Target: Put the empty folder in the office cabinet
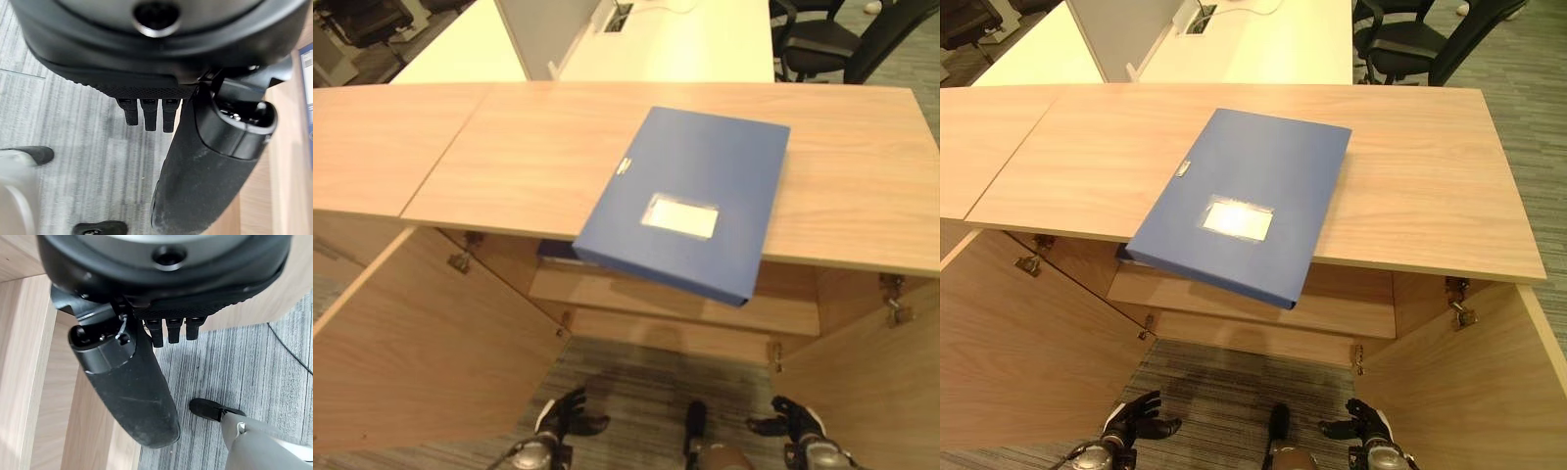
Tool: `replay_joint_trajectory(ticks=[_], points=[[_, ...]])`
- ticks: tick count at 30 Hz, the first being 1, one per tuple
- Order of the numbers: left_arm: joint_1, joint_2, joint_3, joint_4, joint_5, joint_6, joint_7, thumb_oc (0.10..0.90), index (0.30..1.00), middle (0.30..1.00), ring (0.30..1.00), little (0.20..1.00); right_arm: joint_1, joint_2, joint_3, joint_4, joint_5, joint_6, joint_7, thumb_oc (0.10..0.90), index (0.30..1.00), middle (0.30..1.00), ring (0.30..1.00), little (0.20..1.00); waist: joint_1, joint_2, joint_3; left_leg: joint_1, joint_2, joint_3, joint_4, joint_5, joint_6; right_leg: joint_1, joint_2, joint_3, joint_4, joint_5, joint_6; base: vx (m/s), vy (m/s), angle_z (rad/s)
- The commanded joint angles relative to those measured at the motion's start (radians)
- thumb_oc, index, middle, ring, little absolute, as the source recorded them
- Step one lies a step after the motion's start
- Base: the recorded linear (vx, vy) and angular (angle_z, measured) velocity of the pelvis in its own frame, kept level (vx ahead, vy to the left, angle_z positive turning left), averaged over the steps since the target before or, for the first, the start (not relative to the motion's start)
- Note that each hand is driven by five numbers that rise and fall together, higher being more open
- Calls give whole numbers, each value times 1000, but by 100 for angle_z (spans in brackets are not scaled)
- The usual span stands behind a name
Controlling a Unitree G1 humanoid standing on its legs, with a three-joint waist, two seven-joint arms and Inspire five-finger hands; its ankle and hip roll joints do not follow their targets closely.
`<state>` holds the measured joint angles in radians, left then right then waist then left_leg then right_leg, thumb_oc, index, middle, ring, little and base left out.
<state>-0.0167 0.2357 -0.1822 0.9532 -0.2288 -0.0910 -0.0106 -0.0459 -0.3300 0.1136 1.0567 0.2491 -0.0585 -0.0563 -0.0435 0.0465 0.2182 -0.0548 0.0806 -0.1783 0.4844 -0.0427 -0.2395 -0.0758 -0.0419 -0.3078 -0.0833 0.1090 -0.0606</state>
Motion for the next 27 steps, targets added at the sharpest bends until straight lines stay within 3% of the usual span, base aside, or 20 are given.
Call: replay_joint_trajectory(ticks=[1, 3, 5, 6, 7, 11, 18, 24, 27], points=[[-42, 54, -10, -45, -9, -37, 15, 800, 900, 900, 900, 900, -13, -29, 10, -31, 27, -27, -11, 800, 900, 900, 900, 900, -9, -32, 38, 19, -83, 22, -4, 92, 70, -5, -86, 104, 88, -117, 111, 118, -105, -12], [-58, 47, -16, -38, -22, -40, 20, 800, 900, 900, 900, 900, -30, -39, 8, -19, 45, -30, -23, 800, 900, 900, 900, 900, 6, -51, 48, -74, -72, 60, -43, 37, 99, 28, -104, 110, 63, -129, 121, 155, -33, 9], [-55, 43, -21, -35, -21, -41, 21, 800, 900, 900, 900, 900, -35, -42, 9, -17, 53, -33, -25, 800, 900, 900, 900, 900, 19, -56, 46, -84, -67, 79, -126, -38, 124, 45, -103, 120, 48, -133, 132, 151, 18, 9], [-55, 43, -21, -35, -21, -41, 21, 800, 900, 900, 900, 900, -35, -42, 9, -17, 53, -33, -25, 800, 900, 900, 900, 900, 22, -56, 47, -80, -66, 82, -127, -40, 125, 48, -103, 122, 48, -134, 133, 139, 47, -5], [-51, 43, -26, -30, -19, -41, 20, 800, 900, 900, 900, 900, -39, -44, 9, -18, 57, -36, -29, 800, 900, 900, 900, 900, 33, -50, 45, -90, -67, 85, -211, -50, 134, 57, -96, 126, 44, -138, 138, 113, 57, -21], [-37, 39, -31, -20, 4, -35, 11, 800, 900, 900, 900, 900, -31, -26, 19, -8, 33, -32, -19, 800, 900, 900, 900, 900, 30, -37, 15, 2, -50, 113, -369, -50, 154, 85, -75, 140, 53, -144, 148, 118, 112, -34], [-13, 57, -22, -35, 25, -34, 3, 800, 900, 900, 900, 900, -9, 14, 54, -35, -20, -13, 0, 800, 900, 900, 900, 900, 38, -48, -13, 126, -44, 178, -515, -41, 189, 80, -93, 128, 91, -115, 186, 25, 111, -14], [-11, 72, -11, -35, 31, -34, 4, 800, 900, 900, 900, 900, -15, 35, 61, -55, -26, -8, 3, 800, 900, 900, 900, 900, 37, -51, -7, 152, -48, 213, -567, -32, 204, 21, -120, 113, 154, -87, 223, -64, 111, -23], [-29, 87, -10, -29, 31, -36, 8, 800, 900, 900, 900, 900, -30, 49, 61, -72, -16, -9, 2, 800, 900, 900, 900, 900, 28, -44, 16, 139, -50, 217, -572, -15, 216, -39, -126, 127, 242, -84, 257, -144, 104, -24]])
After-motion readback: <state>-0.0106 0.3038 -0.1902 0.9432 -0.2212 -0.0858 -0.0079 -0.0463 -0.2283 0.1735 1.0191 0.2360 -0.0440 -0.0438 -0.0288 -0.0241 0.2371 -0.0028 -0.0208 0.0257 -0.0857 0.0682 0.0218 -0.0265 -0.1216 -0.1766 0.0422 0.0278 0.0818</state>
